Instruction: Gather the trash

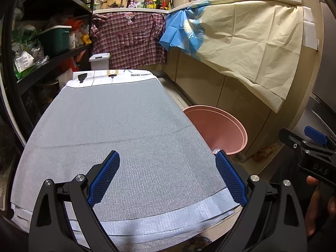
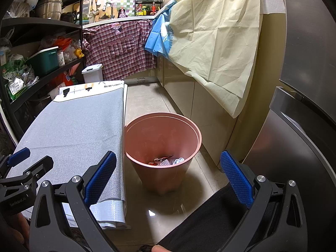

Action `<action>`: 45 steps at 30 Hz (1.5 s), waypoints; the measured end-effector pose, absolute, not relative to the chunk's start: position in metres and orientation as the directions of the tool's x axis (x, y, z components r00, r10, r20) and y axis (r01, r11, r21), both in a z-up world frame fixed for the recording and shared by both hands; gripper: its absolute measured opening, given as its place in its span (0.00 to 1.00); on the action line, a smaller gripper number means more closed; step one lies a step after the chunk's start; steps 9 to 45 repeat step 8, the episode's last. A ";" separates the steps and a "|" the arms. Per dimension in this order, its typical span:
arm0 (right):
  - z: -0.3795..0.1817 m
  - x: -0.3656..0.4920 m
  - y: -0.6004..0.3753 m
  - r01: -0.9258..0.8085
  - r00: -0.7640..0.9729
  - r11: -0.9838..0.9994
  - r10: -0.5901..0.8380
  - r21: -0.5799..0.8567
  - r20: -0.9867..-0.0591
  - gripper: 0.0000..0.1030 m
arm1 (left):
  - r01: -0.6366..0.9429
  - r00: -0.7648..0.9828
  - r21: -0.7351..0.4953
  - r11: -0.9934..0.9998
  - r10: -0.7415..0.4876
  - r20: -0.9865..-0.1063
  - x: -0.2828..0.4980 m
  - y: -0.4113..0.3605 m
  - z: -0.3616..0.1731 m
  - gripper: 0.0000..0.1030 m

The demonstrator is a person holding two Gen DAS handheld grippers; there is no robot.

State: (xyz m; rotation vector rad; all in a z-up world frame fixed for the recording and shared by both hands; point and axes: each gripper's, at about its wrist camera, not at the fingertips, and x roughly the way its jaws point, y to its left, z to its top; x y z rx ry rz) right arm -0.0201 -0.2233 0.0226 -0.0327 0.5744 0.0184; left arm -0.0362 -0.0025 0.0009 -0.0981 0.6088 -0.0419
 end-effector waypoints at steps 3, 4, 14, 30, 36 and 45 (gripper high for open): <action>0.023 -0.021 -0.223 -0.027 0.839 0.999 0.008 -0.027 -0.543 0.95 | -0.006 0.808 -0.091 0.996 -0.049 -0.587 -0.034 -0.003 0.000 0.87; 0.023 -0.020 -0.223 -0.026 0.839 0.999 0.008 -0.025 -0.544 0.95 | -0.008 0.806 -0.089 0.996 -0.046 -0.590 -0.034 -0.003 0.000 0.87; 0.023 -0.020 -0.223 -0.026 0.839 0.999 0.008 -0.026 -0.544 0.95 | -0.009 0.809 -0.088 0.996 -0.044 -0.586 -0.035 -0.003 0.001 0.87; 0.023 -0.020 -0.223 -0.026 0.839 0.999 0.008 -0.026 -0.544 0.95 | -0.009 0.809 -0.088 0.996 -0.044 -0.586 -0.035 -0.003 0.001 0.87; 0.023 -0.020 -0.223 -0.026 0.839 0.999 0.008 -0.026 -0.544 0.95 | -0.009 0.809 -0.088 0.996 -0.044 -0.586 -0.035 -0.003 0.001 0.87; 0.023 -0.020 -0.223 -0.026 0.839 0.999 0.008 -0.026 -0.544 0.95 | -0.009 0.809 -0.088 0.996 -0.044 -0.586 -0.035 -0.003 0.001 0.87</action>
